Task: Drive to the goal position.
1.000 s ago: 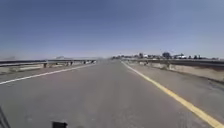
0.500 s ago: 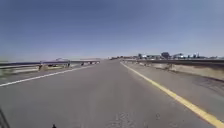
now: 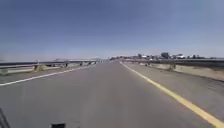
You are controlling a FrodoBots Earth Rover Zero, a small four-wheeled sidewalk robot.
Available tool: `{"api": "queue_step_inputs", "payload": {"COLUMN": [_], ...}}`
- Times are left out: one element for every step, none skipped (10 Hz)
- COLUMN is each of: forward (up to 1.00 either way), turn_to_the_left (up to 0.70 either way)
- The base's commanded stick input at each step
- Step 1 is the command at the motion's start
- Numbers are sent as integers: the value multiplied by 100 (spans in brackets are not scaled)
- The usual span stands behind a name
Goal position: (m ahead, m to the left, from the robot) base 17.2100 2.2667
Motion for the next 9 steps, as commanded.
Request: {"api": "queue_step_inputs", "payload": {"forward": [85, 85, 85, 85, 85, 85, 85, 85, 85], "turn_to_the_left": [0, 0, 0, 0, 0, 0, 0, 0, 0]}}
